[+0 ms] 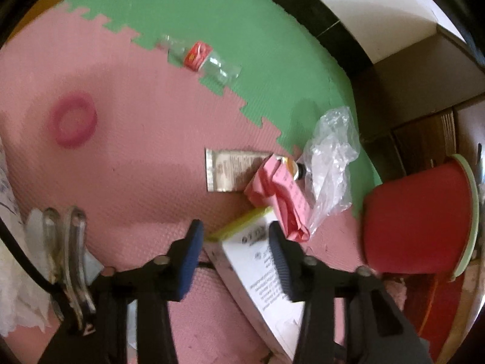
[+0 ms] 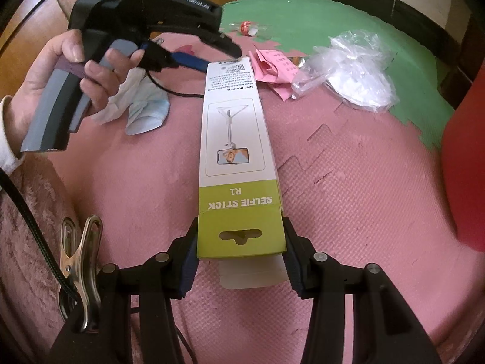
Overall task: Collect trash
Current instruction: 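Lift the selfie stick box and carry it to the red bucket with the right tool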
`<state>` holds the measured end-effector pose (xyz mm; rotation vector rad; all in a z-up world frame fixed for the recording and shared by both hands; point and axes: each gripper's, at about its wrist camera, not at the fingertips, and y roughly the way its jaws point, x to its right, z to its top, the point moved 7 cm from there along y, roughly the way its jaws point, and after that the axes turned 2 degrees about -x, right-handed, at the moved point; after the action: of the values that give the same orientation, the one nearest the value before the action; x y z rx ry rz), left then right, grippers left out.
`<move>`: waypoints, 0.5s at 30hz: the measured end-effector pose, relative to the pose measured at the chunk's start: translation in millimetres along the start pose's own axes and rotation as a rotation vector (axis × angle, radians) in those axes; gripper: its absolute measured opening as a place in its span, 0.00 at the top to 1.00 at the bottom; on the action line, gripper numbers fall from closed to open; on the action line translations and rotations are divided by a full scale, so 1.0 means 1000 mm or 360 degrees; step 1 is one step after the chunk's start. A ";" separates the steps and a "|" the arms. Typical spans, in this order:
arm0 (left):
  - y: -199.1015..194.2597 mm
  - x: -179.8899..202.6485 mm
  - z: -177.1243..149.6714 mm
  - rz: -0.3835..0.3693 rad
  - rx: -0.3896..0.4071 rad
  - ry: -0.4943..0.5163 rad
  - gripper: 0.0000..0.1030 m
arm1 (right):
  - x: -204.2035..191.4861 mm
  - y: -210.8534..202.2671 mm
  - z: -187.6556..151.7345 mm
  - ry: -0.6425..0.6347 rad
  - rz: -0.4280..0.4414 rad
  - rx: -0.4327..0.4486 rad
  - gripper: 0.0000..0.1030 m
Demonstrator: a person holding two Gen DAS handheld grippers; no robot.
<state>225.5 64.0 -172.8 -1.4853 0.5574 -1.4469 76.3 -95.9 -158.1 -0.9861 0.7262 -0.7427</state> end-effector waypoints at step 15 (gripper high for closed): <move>0.000 0.005 0.001 -0.0028 -0.0022 0.0061 0.63 | -0.004 0.008 -0.011 -0.0039 -0.0053 -0.0031 0.52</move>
<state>227.6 59.6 -170.2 -1.4795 0.5797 -1.4905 67.0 -95.2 -168.3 -1.0255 0.6982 -0.7523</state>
